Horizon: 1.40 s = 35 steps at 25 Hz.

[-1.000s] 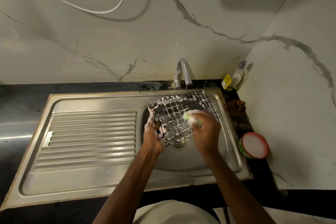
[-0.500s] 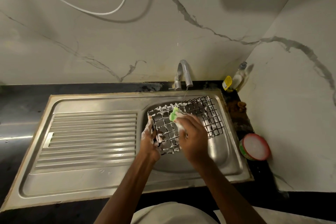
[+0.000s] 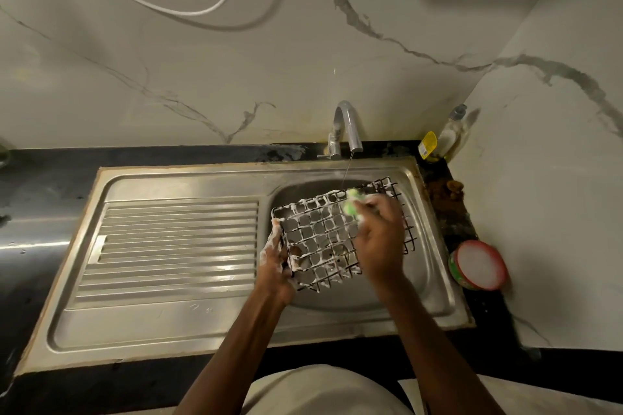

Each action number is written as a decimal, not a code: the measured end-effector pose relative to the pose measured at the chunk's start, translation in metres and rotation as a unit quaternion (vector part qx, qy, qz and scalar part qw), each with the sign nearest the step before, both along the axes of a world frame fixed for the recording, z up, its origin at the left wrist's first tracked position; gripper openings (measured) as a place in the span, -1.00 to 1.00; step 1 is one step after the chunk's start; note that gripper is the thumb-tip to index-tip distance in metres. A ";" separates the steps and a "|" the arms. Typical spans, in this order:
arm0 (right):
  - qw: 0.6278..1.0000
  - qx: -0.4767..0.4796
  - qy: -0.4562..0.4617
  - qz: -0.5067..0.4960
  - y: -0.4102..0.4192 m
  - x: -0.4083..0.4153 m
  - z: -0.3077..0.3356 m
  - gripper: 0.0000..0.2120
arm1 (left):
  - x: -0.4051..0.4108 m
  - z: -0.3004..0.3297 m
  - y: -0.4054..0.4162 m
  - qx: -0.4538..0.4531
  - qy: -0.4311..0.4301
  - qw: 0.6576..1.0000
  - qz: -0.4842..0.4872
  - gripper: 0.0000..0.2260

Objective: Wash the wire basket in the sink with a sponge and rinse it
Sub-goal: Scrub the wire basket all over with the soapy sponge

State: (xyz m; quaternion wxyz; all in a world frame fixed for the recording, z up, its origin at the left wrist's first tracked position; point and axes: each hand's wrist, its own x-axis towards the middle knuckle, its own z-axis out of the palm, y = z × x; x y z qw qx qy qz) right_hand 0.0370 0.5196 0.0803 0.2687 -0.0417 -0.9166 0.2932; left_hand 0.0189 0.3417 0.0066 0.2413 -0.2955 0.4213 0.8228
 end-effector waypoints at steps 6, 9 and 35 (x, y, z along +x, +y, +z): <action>1.000 -0.013 0.017 0.006 -0.029 0.004 0.001 -0.70 | -0.006 0.007 0.007 -0.015 0.024 1.000 -0.003 -0.53; 0.994 0.075 0.028 0.070 -0.019 0.003 -0.002 -0.73 | -0.005 0.002 0.001 0.010 0.011 1.000 -0.007 -0.40; 0.991 -0.025 -0.002 -0.132 0.016 0.006 -0.017 -0.70 | 0.001 -0.002 0.002 -0.018 -0.009 1.000 -0.010 -0.34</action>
